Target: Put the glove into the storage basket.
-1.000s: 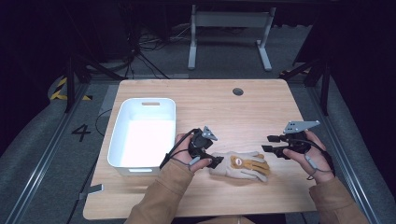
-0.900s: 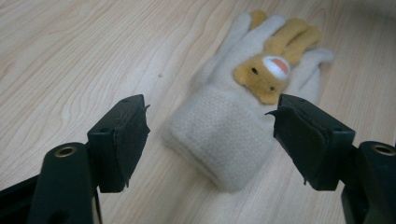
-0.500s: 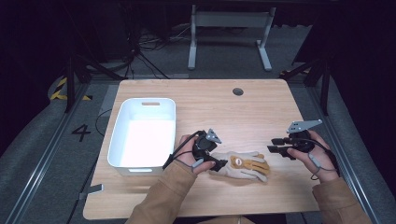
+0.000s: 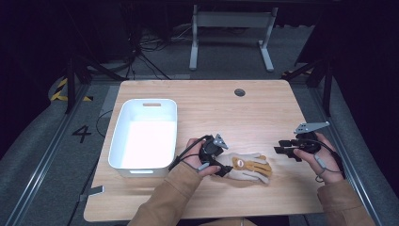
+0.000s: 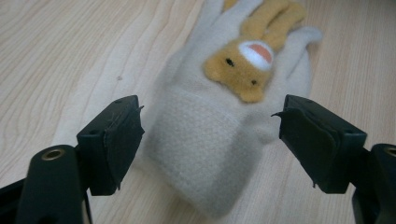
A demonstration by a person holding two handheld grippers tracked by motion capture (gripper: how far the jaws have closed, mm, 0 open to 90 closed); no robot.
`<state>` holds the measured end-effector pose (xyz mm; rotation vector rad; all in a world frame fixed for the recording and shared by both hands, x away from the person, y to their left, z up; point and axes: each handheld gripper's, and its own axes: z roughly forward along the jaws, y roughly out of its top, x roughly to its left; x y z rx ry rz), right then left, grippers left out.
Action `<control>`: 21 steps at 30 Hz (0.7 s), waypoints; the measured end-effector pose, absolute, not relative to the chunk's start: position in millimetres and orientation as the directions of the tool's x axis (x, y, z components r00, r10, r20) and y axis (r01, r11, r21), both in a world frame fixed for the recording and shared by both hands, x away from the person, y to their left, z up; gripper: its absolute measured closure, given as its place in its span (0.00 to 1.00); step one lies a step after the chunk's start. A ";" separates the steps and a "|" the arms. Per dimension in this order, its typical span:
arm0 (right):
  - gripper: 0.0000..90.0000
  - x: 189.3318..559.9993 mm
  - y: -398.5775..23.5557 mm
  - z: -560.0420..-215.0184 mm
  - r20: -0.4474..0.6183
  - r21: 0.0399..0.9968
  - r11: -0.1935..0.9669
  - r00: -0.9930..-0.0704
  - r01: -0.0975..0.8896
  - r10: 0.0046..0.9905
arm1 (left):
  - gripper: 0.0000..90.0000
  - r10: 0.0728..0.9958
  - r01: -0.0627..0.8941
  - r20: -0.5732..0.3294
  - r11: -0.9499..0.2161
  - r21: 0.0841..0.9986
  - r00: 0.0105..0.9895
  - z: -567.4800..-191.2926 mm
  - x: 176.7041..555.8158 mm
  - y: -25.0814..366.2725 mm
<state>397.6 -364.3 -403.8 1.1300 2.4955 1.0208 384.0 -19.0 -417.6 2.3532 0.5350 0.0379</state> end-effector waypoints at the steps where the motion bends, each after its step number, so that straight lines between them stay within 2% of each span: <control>1: 0.65 397.8 -364.6 -404.1 0.085 0.672 0.463 -0.681 0.578 0.727 | 0.24 0.383 0.364 -0.121 -0.664 0.653 0.916 -418.9 383.9 -20.0; 21: 0.63 399.2 -362.9 -408.3 0.096 0.673 0.463 -0.689 0.576 0.718 | 0.18 0.313 0.258 -0.055 -0.654 0.711 0.948 -444.5 385.5 -30.2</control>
